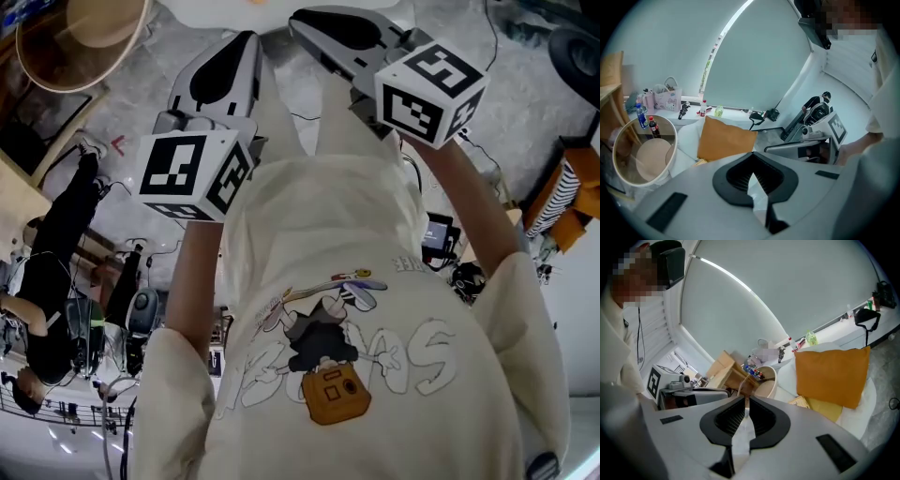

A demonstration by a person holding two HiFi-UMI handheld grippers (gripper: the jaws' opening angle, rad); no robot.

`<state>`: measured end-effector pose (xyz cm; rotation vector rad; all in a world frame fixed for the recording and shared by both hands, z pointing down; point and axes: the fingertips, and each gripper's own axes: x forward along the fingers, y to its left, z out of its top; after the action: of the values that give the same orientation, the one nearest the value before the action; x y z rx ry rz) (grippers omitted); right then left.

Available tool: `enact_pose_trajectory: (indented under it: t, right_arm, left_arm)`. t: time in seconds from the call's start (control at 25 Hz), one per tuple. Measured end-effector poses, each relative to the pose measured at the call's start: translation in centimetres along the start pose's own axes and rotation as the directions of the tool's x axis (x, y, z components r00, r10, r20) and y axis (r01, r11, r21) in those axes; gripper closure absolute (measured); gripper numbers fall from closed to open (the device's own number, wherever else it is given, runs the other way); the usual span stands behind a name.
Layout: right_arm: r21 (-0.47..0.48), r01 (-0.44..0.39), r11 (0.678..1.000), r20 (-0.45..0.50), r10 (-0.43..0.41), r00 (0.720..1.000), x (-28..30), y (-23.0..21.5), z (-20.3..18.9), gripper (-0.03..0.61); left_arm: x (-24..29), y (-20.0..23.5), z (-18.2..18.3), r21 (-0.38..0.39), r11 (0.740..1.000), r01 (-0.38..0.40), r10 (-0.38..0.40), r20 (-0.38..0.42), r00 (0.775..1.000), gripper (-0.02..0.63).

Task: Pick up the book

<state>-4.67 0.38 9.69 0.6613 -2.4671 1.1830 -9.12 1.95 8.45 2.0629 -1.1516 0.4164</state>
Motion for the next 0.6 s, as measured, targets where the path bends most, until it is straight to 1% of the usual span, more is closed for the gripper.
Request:
enact_pose_trajectory:
  t: [0.2,0.28,0.44,0.6]
  right_arm:
    - [0.039,0.007,0.999,-0.009,-0.007,1.000,1.7,-0.3,-0.4,0.532]
    - [0.065,0.033,0.997,-0.003,-0.033,0.999,2.0,-1.8,-0.4,0.532]
    - [0.102,0.077,0.992,0.002,-0.077,0.997,2.9,-6.2,-0.8,0.532]
    - [0.124,0.078,0.989,0.022,-0.082,0.996,2.7,-8.2,-2.4,0.532]
  left_arm:
    - [0.9,2.3,-0.9,-0.015,1.000,0.014,-0.015,-0.037,0.999,0.607]
    - [2.0,3.1,-0.9,-0.016,1.000,0.019,-0.020,-0.050,0.999,0.607]
    - [5.6,4.3,-1.7,-0.020,0.999,0.030,-0.032,-0.075,0.997,0.607]
    - [7.5,4.0,-3.6,-0.002,0.999,0.036,-0.036,-0.102,0.994,0.607]
